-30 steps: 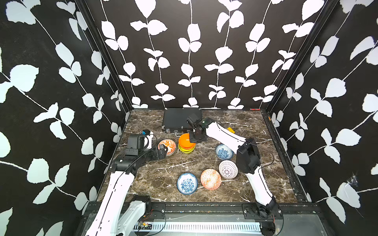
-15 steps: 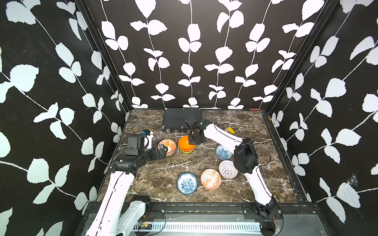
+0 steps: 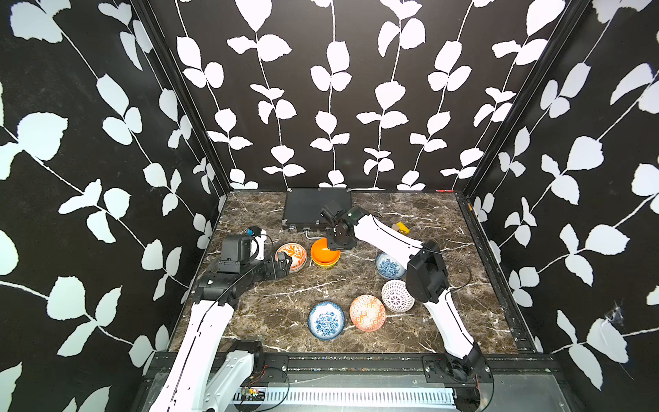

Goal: Stack the bowls
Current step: Place the bowl on the bowl, then pick up the bowl from the center of the board.

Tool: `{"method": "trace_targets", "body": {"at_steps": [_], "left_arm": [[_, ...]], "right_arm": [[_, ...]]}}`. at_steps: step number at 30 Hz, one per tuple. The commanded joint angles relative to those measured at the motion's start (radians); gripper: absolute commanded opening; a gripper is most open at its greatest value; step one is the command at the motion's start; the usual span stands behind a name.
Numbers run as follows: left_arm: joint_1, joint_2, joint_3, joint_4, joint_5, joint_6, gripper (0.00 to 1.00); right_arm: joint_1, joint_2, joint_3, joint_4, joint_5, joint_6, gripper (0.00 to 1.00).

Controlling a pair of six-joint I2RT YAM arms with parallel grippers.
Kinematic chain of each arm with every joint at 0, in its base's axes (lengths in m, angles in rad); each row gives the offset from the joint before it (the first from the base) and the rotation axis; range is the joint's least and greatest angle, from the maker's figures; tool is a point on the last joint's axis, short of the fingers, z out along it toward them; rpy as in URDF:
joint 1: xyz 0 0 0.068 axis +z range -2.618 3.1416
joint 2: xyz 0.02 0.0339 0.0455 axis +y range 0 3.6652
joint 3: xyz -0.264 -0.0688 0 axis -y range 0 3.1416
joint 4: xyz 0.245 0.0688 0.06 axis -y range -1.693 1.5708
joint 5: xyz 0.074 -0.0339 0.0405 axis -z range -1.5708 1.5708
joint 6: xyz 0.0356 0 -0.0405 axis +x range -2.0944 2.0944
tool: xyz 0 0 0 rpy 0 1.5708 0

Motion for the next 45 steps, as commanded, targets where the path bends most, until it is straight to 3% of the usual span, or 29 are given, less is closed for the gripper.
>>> {"method": "trace_targets", "body": {"at_steps": [1,9,16,25,36,45], "left_arm": [[-0.004,-0.017,-0.004,0.007,-0.009,0.013,0.99],[-0.004,-0.015,-0.006,0.006,-0.012,0.013,0.99],[-0.004,-0.007,-0.005,0.006,-0.015,0.011,0.98],[-0.004,0.005,-0.005,0.003,-0.016,0.01,0.98],[-0.005,0.014,-0.004,0.001,-0.022,0.01,0.99],[-0.005,0.025,-0.005,-0.002,-0.038,0.007,0.99]], "right_arm": [[0.009,-0.056,0.017,-0.036,0.043,-0.003,0.4],[-0.01,-0.269,-0.107,-0.04,0.128,-0.001,0.48],[-0.146,-0.578,-0.525,0.096,0.065,0.031,0.49],[-0.344,-0.826,-0.938,0.149,-0.045,-0.015,0.52],[-0.412,-0.793,-1.099,0.238,-0.093,-0.06,0.52],[-0.442,-0.679,-1.055,0.314,-0.139,-0.078,0.45]]}}
